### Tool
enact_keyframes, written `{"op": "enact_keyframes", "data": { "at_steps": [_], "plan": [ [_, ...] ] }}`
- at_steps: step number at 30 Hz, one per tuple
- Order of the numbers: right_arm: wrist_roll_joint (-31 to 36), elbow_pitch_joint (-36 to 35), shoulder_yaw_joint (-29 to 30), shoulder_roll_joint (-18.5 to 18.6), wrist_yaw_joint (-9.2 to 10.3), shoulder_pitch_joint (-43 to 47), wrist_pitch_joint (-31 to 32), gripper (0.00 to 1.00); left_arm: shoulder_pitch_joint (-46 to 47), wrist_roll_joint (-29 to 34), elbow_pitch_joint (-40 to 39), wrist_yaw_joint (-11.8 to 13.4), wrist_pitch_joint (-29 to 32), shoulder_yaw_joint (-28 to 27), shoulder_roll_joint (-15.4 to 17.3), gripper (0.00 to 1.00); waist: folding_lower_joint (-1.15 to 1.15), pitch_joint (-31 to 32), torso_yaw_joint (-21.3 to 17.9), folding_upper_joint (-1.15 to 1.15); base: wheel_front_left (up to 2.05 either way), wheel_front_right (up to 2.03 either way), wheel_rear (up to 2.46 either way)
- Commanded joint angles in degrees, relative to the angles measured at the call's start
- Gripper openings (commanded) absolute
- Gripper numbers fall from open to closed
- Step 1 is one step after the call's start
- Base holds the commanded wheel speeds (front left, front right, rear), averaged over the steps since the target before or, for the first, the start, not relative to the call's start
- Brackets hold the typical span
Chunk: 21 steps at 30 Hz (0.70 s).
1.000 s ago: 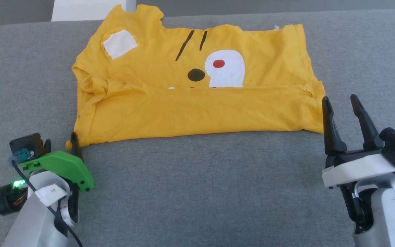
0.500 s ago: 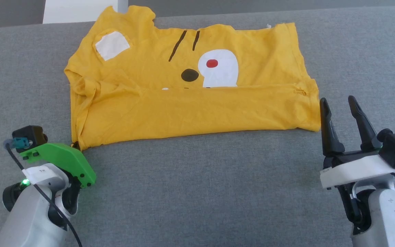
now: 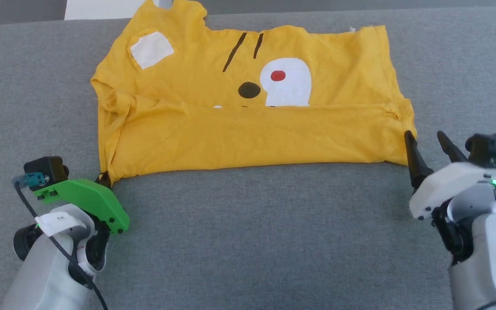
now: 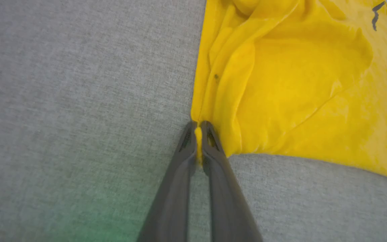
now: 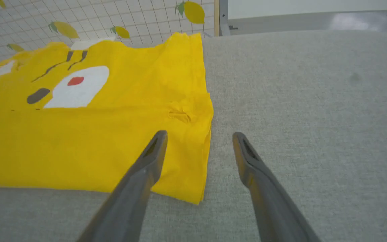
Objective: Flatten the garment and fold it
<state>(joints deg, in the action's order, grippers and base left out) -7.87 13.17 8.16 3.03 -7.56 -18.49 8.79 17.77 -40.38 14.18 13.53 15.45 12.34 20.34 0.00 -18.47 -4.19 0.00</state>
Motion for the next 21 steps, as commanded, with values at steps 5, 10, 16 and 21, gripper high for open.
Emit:
{"op": "enact_keyframes", "data": {
  "at_steps": [5, 10, 16, 21],
  "plan": [
    [0.7, 5.1, 1.0, -0.1, 0.08, -4.0, 16.0, 1.0, 0.3, 0.5, 0.9, -1.0, -0.3, 1.3, -0.8, 0.0, 0.0, -0.7, 1.3, 0.0, 0.0, 0.0, 0.0],
    [2.6, 4.0, 0.8, -0.1, 0.08, -3.6, 29.6, 0.36, 0.6, 1.0, 1.0, -1.5, -1.5, 1.7, -0.7, 0.0, 0.0, -0.9, 1.9, 0.0, 0.0, 0.0, 0.0],
    [3.1, -3.0, 2.1, -0.1, 0.08, -2.5, 31.7, 0.0, 1.3, 3.0, 0.9, -2.2, -6.9, 1.5, -0.2, 0.0, 0.0, -0.2, 2.5, 0.0, 0.0, 0.0, 0.0],
    [3.1, -8.0, 3.1, -0.1, 0.08, -0.8, 28.7, 0.0, 0.9, 5.0, 0.6, -2.0, -11.2, 1.0, 1.2, 0.0, 0.0, 1.5, 2.8, 0.0, 0.0, 0.0, 0.0]
  ]
}}
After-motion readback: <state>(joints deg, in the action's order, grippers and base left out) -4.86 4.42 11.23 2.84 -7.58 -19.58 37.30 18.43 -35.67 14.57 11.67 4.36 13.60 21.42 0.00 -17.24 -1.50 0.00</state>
